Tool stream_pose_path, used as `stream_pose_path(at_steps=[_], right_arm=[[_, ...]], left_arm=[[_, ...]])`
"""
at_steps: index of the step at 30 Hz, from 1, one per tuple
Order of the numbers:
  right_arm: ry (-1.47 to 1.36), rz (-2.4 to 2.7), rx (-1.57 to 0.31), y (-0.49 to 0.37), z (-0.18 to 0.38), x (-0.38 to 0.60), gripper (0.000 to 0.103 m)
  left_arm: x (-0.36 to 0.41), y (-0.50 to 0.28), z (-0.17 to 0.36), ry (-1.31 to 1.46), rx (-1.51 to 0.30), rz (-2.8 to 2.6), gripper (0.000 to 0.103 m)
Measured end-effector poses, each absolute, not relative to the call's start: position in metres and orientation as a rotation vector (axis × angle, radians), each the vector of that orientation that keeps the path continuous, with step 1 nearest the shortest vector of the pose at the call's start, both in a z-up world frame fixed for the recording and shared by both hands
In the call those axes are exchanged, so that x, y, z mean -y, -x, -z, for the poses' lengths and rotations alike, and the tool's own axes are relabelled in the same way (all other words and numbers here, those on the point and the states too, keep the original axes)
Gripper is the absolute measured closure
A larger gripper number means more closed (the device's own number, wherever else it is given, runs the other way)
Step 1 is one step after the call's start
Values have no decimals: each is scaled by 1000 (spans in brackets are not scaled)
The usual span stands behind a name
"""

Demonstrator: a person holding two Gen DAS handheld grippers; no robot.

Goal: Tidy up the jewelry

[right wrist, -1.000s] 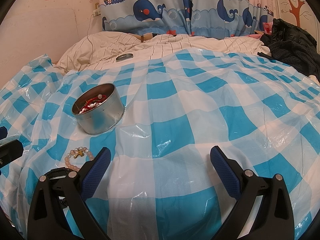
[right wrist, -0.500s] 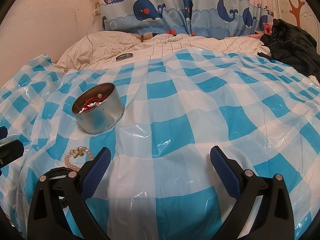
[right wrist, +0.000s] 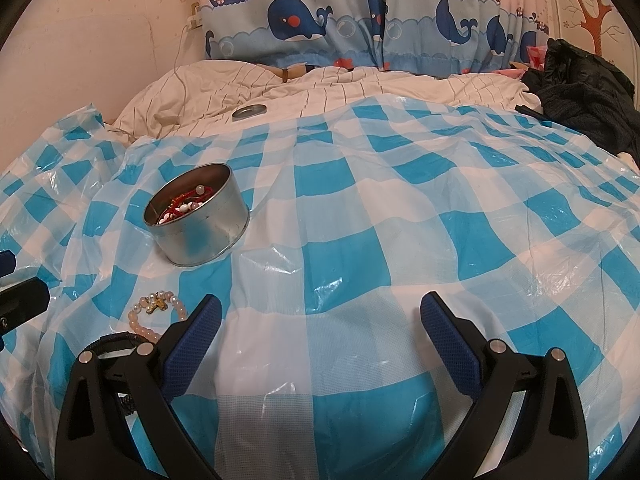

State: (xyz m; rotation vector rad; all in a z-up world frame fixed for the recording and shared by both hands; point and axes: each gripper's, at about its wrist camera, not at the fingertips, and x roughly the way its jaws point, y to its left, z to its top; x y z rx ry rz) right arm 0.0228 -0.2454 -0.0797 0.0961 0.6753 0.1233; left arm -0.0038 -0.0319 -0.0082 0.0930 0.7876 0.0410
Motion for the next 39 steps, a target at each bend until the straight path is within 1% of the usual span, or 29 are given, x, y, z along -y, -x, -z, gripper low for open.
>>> stream_pose_path(at_steps=[17,39], right_arm=[[-65,-126,-650,-14,76,244,8],[-61,-122,-667,-15,76,243,8]], left_arm=[[32,3,8,-91,-789,-40,8],[32,2,8,-93,-792,-39,8]])
